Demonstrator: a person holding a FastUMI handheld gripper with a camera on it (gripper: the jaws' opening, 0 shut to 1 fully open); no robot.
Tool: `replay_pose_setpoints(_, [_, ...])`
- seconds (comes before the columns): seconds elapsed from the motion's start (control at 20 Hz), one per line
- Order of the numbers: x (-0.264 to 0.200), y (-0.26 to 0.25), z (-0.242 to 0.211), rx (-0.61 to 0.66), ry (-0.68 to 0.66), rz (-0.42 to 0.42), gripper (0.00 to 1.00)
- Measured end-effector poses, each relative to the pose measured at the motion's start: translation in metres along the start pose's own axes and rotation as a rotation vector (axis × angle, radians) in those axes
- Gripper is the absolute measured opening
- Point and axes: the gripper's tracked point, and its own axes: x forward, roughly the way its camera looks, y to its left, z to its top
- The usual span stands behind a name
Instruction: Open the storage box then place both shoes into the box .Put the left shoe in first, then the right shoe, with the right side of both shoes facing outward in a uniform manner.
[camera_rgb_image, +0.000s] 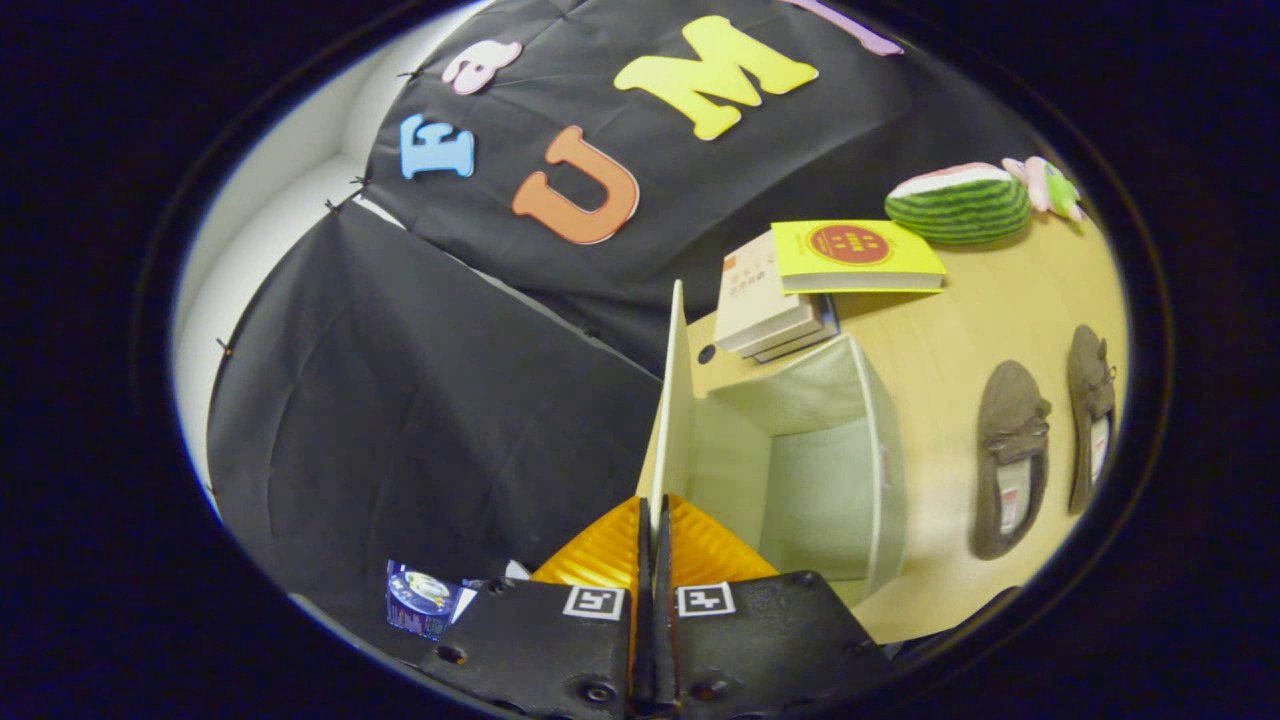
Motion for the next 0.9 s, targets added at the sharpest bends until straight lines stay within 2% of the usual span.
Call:
replay_pose_setpoints(0.2, [0.027, 0.045, -0.012, -0.035, -0.007, 0.022, 0.06])
replay_pose_setpoints(0.4, [0.048, 0.076, -0.022, -0.076, -0.005, 0.034, 0.15])
replay_pose_setpoints(0.5, [0.055, 0.087, -0.026, -0.081, -0.004, 0.043, 0.27])
replay_pose_setpoints(0.55, [0.055, 0.088, -0.028, -0.080, -0.004, 0.037, 0.40])
replay_pose_setpoints(0.65, [0.055, 0.086, -0.029, -0.082, -0.010, 0.022, 0.60])
replay_pose_setpoints(0.75, [0.052, 0.076, -0.026, -0.088, -0.029, -0.018, 0.69])
replay_pose_setpoints(0.9, [0.039, 0.055, -0.021, -0.148, -0.072, -0.107, 0.73])
